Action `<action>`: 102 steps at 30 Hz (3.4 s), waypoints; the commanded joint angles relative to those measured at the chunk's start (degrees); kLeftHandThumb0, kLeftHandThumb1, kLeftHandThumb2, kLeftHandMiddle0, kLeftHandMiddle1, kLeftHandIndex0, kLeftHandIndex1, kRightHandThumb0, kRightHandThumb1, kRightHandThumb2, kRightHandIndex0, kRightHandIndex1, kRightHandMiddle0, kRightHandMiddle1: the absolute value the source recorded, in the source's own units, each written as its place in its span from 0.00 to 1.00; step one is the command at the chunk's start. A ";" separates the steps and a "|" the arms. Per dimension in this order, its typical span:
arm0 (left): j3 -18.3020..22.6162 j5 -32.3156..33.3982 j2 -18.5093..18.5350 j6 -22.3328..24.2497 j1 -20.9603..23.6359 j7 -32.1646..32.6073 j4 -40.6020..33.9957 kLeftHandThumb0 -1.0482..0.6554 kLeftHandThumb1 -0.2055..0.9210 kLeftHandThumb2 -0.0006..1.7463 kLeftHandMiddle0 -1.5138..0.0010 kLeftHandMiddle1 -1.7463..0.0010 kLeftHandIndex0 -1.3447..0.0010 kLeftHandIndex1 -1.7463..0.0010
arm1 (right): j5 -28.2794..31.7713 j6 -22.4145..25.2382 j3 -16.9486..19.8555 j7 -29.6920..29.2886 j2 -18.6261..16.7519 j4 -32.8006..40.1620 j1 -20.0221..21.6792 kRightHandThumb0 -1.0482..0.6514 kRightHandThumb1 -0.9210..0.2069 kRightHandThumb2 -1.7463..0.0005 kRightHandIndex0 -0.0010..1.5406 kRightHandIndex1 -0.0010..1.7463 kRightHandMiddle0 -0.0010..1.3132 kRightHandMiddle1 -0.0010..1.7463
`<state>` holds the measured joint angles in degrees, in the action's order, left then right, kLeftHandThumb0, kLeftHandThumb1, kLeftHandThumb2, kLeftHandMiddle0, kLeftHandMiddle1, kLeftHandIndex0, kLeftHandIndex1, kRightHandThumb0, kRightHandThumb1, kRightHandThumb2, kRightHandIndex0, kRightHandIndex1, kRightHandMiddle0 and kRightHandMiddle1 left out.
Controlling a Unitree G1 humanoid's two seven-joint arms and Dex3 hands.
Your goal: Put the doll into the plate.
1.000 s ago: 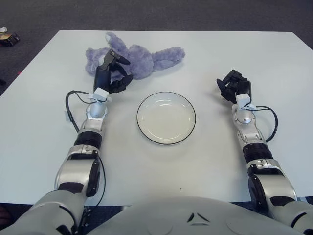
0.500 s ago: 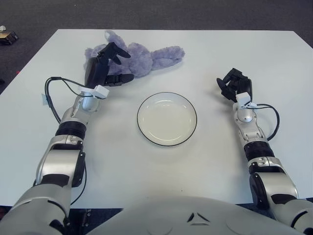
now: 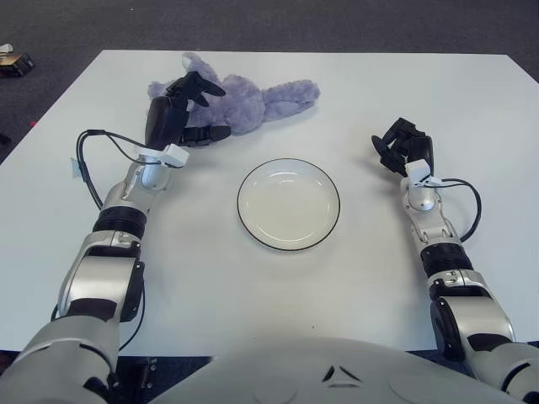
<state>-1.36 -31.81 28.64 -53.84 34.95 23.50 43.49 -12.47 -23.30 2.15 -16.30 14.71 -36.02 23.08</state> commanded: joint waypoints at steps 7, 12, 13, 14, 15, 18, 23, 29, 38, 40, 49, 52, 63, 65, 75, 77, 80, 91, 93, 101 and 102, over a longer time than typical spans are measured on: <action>-0.39 0.06 1.06 1.71 -0.12 0.09 -2.57 0.61 1.00 0.13 0.65 0.18 0.67 0.28 | -0.53 -0.20 -0.77 0.19 -0.72 -2.87 -2.84 0.39 0.00 0.75 0.59 1.00 0.58 1.00; -0.42 -0.10 1.08 2.29 -0.23 0.36 -3.27 0.61 1.00 0.13 0.64 0.19 0.67 0.28 | -0.46 -0.19 -0.78 0.28 -0.70 -3.03 -2.76 0.39 0.00 0.74 0.60 1.00 0.58 1.00; -0.40 -0.13 1.08 2.44 -0.28 0.39 -3.49 0.61 1.00 0.13 0.64 0.19 0.67 0.28 | -0.44 -0.21 -0.78 0.32 -0.67 -3.10 -2.75 0.39 0.00 0.74 0.60 1.00 0.58 1.00; -0.39 -0.14 1.08 2.55 -0.31 0.42 -3.66 0.61 1.00 0.13 0.64 0.19 0.67 0.28 | -0.42 -0.23 -0.77 0.34 -0.65 -3.15 -2.73 0.39 0.00 0.74 0.60 1.00 0.58 1.00; -0.40 -0.15 1.08 2.65 -0.33 0.43 -3.77 0.61 1.00 0.13 0.64 0.19 0.67 0.27 | -0.41 -0.25 -0.76 0.36 -0.62 -3.20 -2.71 0.39 0.00 0.74 0.60 1.00 0.58 1.00; -0.13 -0.15 1.18 3.18 -0.78 0.41 -5.13 0.61 1.00 0.13 0.64 0.20 0.68 0.27 | -0.34 -0.39 -0.74 0.48 -0.51 -3.43 -2.69 0.38 0.00 0.74 0.60 1.00 0.58 1.00; 0.15 -0.16 1.43 4.10 -1.60 0.34 -7.26 0.61 1.00 0.13 0.64 0.20 0.68 0.25 | -0.24 -0.62 -0.69 0.68 -0.41 -3.71 -2.67 0.38 0.00 0.74 0.60 1.00 0.58 1.00; 0.19 -1.49 2.13 5.43 -2.11 1.06 -9.32 0.61 1.00 0.14 0.67 0.20 0.70 0.22 | -0.02 -0.86 -0.64 1.07 -0.37 -3.95 -2.64 0.38 0.00 0.74 0.60 1.00 0.58 1.00; -0.56 -6.17 5.14 7.21 -1.45 3.01 -10.48 0.54 1.00 0.17 0.73 0.28 0.71 0.17 | 0.46 -1.02 -0.36 2.09 -0.37 -3.97 -2.75 0.38 0.00 0.74 0.60 1.00 0.58 1.00; -0.98 -8.26 6.48 7.82 -1.38 3.52 -11.04 0.47 1.00 0.17 0.73 0.41 0.69 0.16 | 0.57 -1.06 -0.29 2.38 -0.31 -4.08 -2.71 0.38 0.00 0.74 0.60 1.00 0.58 1.00; -2.49 -10.15 9.87 11.63 -0.76 0.71 -11.89 0.23 1.00 0.04 0.67 0.78 0.68 0.70 | 0.69 -1.49 -0.06 3.15 -0.07 -5.01 -2.38 0.38 0.00 0.73 0.60 1.00 0.57 1.00; -2.92 -9.88 10.15 12.42 -0.57 0.16 -11.91 0.22 1.00 0.01 0.63 0.87 0.67 0.75 | 0.70 -1.62 -0.01 3.25 -0.02 -5.26 -2.25 0.38 0.00 0.73 0.60 1.00 0.57 1.00; -4.78 -11.45 11.16 16.76 0.44 0.13 -11.30 0.23 0.92 0.00 0.62 0.98 0.65 0.83 | 0.72 -2.01 0.02 3.58 0.15 -6.01 -1.85 0.39 0.00 0.73 0.60 1.00 0.57 1.00; -5.01 -11.35 11.26 16.99 0.45 0.24 -11.37 0.23 0.92 0.00 0.62 0.98 0.64 0.84 | 0.71 -2.08 0.04 3.59 0.15 -6.10 -1.82 0.39 0.00 0.73 0.60 1.00 0.57 1.00; -7.78 -13.15 12.59 20.00 2.91 -2.09 -8.63 0.21 0.90 0.00 0.67 1.00 0.64 0.90 | 0.84 -2.72 0.11 4.11 0.49 -6.63 -1.81 0.39 0.00 0.73 0.59 1.00 0.56 1.00; -8.14 -13.07 12.69 20.13 3.23 -2.14 -8.22 0.21 0.90 0.00 0.67 1.00 0.64 0.91 | 0.84 -2.77 0.14 4.16 0.51 -6.65 -1.82 0.39 0.00 0.73 0.59 1.00 0.56 1.00; -8.58 -12.85 12.86 20.24 3.40 -1.96 -8.03 0.21 0.89 0.00 0.68 1.00 0.64 0.92 | 0.83 -2.81 0.16 4.19 0.51 -6.70 -1.80 0.39 0.00 0.73 0.59 1.00 0.56 1.00; -13.68 -13.15 13.78 17.20 11.96 -5.30 5.74 0.19 0.89 0.00 0.71 1.00 0.67 0.96 | 0.95 -2.78 0.18 4.48 0.74 -6.37 -2.05 0.39 0.00 0.72 0.59 1.00 0.56 1.00; -14.25 -12.91 13.75 16.62 12.83 -5.94 7.13 0.18 0.89 0.00 0.72 1.00 0.67 0.96 | 0.97 -2.84 0.19 4.51 0.75 -6.39 -2.09 0.40 0.00 0.72 0.59 1.00 0.57 1.00; -15.81 -12.20 13.64 14.98 15.21 -7.77 11.19 0.17 0.89 0.00 0.74 1.00 0.68 0.97 | 1.16 -3.10 0.28 4.70 0.87 -6.45 -2.25 0.40 0.00 0.73 0.60 1.00 0.57 1.00; -15.91 -12.17 13.65 14.88 15.31 -7.74 11.37 0.17 0.89 0.00 0.74 1.00 0.68 0.97 | 1.16 -3.11 0.29 4.71 0.87 -6.46 -2.25 0.40 0.00 0.73 0.60 1.00 0.57 1.00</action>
<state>-16.57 -44.54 41.59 -38.50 49.00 16.18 53.90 -11.68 -26.91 2.60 -12.08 16.12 -39.98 24.46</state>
